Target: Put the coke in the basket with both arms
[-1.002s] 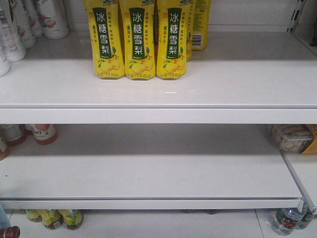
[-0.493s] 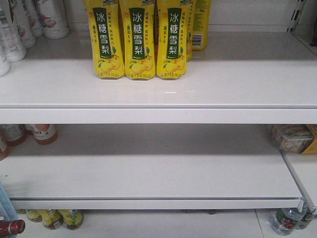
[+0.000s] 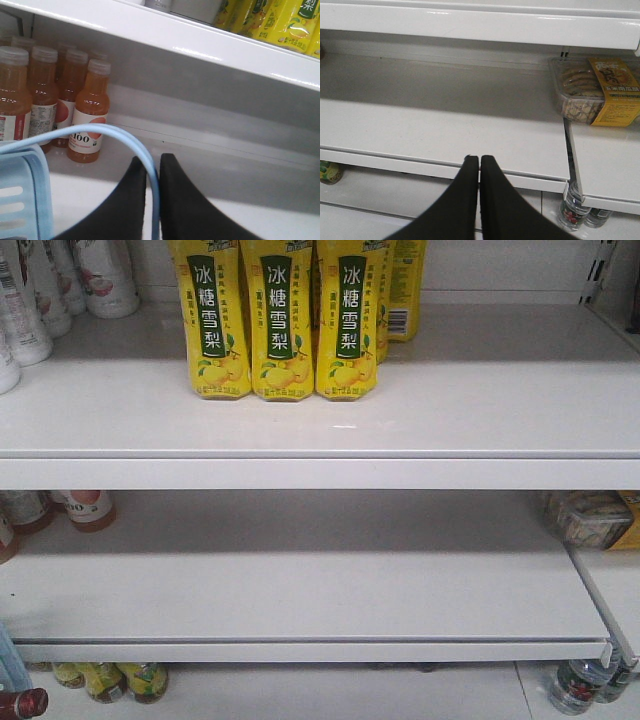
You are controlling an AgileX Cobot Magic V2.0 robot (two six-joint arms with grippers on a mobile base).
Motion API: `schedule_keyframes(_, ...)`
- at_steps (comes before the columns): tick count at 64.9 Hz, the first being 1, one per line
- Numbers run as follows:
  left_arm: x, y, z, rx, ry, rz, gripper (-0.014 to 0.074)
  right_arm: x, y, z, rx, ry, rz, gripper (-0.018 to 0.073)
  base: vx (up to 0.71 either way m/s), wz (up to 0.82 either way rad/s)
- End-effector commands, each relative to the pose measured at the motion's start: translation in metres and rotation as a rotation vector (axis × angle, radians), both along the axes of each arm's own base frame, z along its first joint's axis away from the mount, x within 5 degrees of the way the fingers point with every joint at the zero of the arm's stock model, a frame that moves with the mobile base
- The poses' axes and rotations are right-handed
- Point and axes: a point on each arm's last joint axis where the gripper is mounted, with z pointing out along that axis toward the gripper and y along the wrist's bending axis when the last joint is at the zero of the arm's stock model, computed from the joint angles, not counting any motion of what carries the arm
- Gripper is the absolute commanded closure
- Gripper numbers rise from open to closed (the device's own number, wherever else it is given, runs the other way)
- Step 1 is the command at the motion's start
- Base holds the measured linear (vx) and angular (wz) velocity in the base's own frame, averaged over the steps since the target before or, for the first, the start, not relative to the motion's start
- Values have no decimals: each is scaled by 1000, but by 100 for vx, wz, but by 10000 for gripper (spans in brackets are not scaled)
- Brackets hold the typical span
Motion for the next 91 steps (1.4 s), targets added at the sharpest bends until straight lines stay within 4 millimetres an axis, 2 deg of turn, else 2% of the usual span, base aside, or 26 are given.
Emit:
schedule_keyframes(1, -2, 1, 14, 61, -178, 14, 603, 2, -1, 14, 8, -81, -13, 564, 0, 0)
schedule_keyframes(47, -2, 1, 14, 62, -173, 14, 603, 5, -1, 9, 9, -58, -14, 564, 0, 0)
schedule_keyframes(59, -2, 1, 14, 62, -173, 14, 603, 20, -4, -19, -7, -61, -45, 564, 0, 0)
schedule_keyframes(72, -2, 1, 14, 62, -173, 14, 603, 37, -10, -41, -4, -284, -111, 564, 0, 0)
schedule_keyframes(91, -2, 1, 14, 62, -173, 14, 603, 35, -14, -101, 8, -409, -161, 564, 0, 0)
